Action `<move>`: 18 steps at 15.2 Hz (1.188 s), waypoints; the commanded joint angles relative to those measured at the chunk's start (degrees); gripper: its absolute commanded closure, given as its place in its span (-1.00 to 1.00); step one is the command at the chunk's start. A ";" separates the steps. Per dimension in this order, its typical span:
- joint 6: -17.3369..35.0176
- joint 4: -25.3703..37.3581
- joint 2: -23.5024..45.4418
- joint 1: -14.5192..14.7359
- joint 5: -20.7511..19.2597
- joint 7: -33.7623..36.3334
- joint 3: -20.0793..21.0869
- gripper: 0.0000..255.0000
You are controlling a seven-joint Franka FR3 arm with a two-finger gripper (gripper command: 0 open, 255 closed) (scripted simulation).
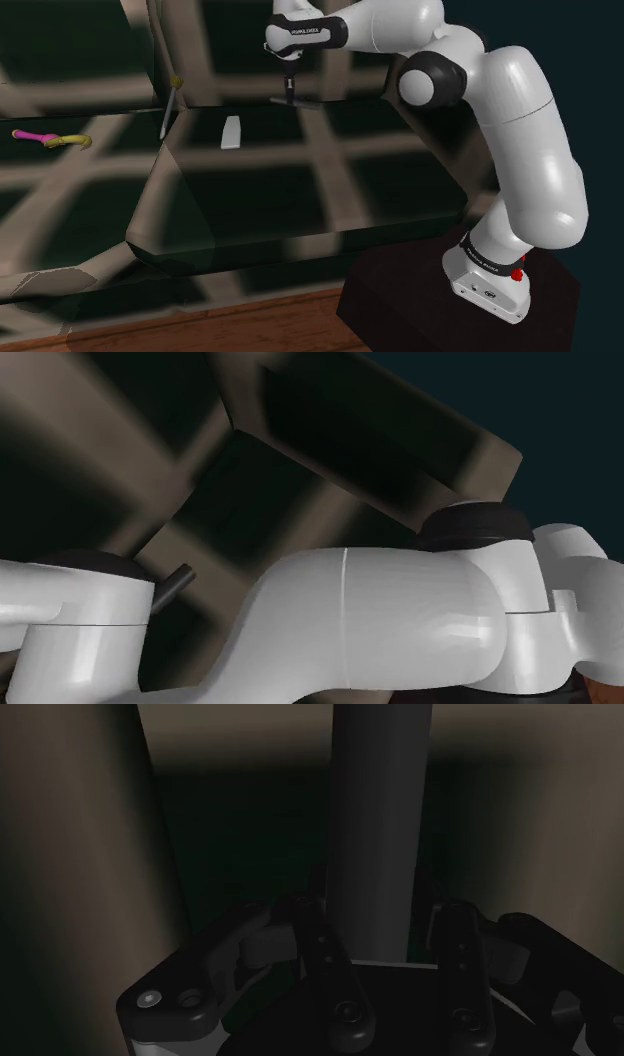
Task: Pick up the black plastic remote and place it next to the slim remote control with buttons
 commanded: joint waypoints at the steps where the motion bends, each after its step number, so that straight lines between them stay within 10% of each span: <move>1: -2.98 7.00 4.02 0.65 0.11 2.06 0.51 1.00; 4: -8.67 19.98 11.25 0.78 0.36 4.58 1.22 1.00; 18: 3.45 6.80 10.36 2.15 0.53 4.23 1.24 1.00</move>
